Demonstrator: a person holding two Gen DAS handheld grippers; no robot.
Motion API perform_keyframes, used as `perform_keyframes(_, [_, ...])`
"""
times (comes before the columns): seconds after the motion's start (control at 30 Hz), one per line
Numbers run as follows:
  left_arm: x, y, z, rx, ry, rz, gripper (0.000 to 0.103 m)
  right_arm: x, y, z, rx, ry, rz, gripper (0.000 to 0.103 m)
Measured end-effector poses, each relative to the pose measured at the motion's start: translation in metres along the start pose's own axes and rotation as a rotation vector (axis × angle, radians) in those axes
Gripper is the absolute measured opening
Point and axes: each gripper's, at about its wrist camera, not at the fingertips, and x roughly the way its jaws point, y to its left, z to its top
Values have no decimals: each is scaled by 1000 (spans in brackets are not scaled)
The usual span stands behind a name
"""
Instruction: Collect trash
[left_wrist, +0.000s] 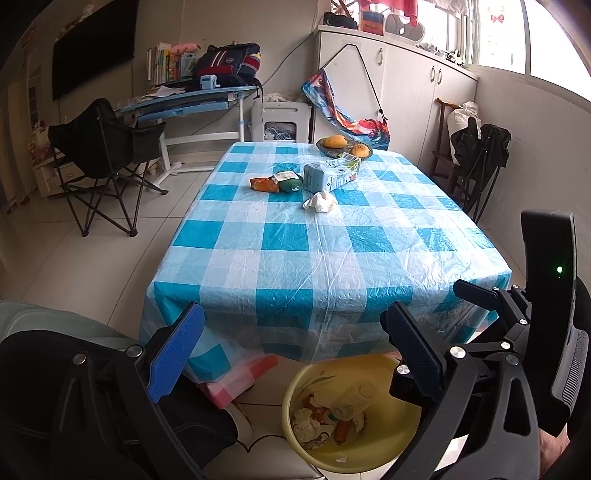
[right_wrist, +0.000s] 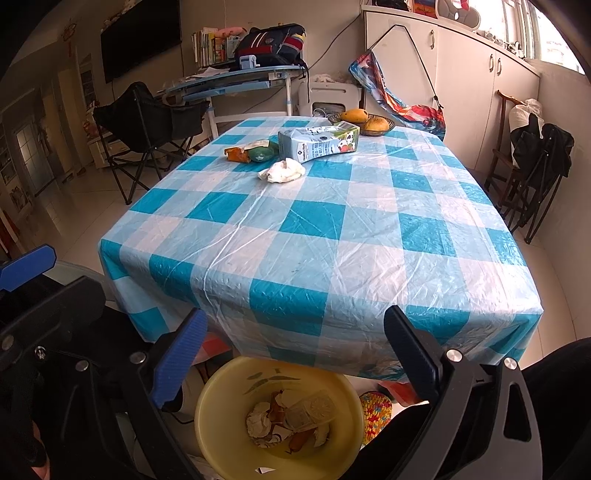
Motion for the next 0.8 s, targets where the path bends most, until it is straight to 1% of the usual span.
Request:
perform_keyframes(0.3, [-7,-4,2,14,-1,2,96,0,1,-1,-4,-1,2,93])
perform_keyframes(0.4, [-16,-8,4,23,-30,-4,96,0,1,-1,-3,-2,3,93])
perform_keyframes(0.5, [-16,-10,3,44,-27,2,96,-2,2,0,-2,-9,5,93])
perform_keyframes(0.57, [-18,-7,3,46,-37,3,96,-5,2,1,10,-14,21,93])
perform_keyframes(0.67, [-18,3,4,9,-49,14,96,-7,0,7,16,-24,42,93])
perform_keyframes(0.8, [-12,22,6,-87,-39,4,96,-1,-5,21,33,-19,83,93])
